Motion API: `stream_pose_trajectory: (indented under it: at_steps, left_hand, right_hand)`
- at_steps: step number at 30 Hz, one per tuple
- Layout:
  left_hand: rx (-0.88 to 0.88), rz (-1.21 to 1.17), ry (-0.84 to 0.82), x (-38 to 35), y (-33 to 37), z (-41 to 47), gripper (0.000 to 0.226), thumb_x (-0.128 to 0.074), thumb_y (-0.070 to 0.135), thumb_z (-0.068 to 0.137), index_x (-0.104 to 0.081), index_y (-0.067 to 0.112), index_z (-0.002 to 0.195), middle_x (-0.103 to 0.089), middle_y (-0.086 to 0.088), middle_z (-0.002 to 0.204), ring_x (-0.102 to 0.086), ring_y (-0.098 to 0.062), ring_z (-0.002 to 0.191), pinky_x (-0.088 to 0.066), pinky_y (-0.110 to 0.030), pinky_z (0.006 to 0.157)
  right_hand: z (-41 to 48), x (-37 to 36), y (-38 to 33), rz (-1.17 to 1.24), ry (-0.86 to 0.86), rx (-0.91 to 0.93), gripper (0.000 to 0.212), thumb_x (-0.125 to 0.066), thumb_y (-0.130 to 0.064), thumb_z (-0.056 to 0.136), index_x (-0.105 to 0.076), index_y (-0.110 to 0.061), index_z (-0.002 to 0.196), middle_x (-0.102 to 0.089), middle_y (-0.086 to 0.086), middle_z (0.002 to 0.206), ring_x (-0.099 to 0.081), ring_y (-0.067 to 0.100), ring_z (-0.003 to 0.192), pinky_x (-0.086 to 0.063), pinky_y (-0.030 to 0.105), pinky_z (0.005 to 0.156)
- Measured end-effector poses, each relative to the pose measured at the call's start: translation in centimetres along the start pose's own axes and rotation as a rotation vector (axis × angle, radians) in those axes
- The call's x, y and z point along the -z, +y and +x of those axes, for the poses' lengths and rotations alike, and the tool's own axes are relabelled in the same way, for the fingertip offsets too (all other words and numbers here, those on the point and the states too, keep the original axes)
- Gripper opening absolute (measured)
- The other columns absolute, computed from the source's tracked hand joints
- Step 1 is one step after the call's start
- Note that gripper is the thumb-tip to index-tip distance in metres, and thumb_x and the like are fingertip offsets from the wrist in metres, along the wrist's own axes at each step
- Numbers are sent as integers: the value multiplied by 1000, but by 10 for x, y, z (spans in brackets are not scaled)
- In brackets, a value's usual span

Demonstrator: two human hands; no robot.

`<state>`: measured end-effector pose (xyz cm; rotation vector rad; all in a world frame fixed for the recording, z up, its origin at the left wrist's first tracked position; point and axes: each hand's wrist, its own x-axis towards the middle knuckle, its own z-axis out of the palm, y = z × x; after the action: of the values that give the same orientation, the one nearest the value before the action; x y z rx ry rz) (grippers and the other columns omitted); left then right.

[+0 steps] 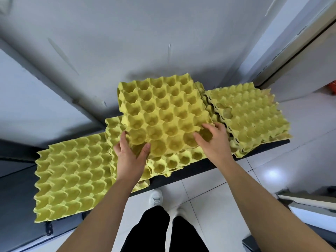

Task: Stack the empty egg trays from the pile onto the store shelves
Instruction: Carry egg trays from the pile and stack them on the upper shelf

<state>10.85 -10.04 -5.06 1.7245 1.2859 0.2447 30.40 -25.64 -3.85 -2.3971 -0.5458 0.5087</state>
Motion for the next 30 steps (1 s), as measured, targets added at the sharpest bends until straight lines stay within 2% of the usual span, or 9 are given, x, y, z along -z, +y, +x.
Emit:
stream_pose_trajectory:
  at_steps: [5,9,13,18,25,27,30]
  left_hand:
    - [-15,-54,108,27,16,-23,93,-66,54,82,-12,31,153,-22,-8,150,-45,-26,123,-35,-30,90]
    - [-49,-78,243,55,30,-59,92,-65,55,81,-14,31,153,-27,-7,146,-43,-15,110,-36,-30,90]
    - [-94,-85,411,89,43,-107,88,-60,60,81,-18,31,153,-30,-6,145,-38,-9,109,-35,-30,89]
    - [-165,-101,604,136,57,-168,77,-58,58,85,-28,31,150,-38,-5,142,-37,-2,115,-38,-32,96]
    - [-220,-114,842,212,73,-239,81,-52,66,81,-28,31,150,-39,-1,143,-45,-10,116,-36,-28,88]
    - [-233,-111,907,235,76,-256,82,-51,67,80,-29,30,150,-39,0,143,-41,-4,109,-33,-25,87]
    - [-277,-110,993,272,77,-279,80,-51,68,80,-32,31,149,-43,1,139,-41,-2,109,-33,-23,88]
  right_hand:
    - [-13,19,-31,15,0,137,63,-59,-63,80,-51,-29,132,-31,5,147,-30,26,136,-29,51,111]
    - [-31,40,-62,24,-6,272,63,-58,-62,80,-52,-28,133,-31,5,147,-29,27,137,-26,51,112]
    - [-60,63,-95,86,-10,435,62,-57,-61,81,-55,-25,131,-35,8,144,-29,26,136,-26,51,113]
    - [-101,85,-144,145,12,634,54,-62,-51,83,-59,-19,127,-43,11,135,-36,26,130,-29,46,110]
    - [-160,102,-219,254,26,822,49,-65,-46,83,-62,-17,123,-45,10,130,-42,25,123,-33,35,106]
    - [-176,106,-243,299,32,871,47,-67,-43,82,-63,-16,121,-46,11,128,-43,26,122,-35,35,105]
    - [-202,109,-279,348,42,955,46,-68,-42,82,-64,-15,120,-47,12,126,-45,28,121,-37,42,105]
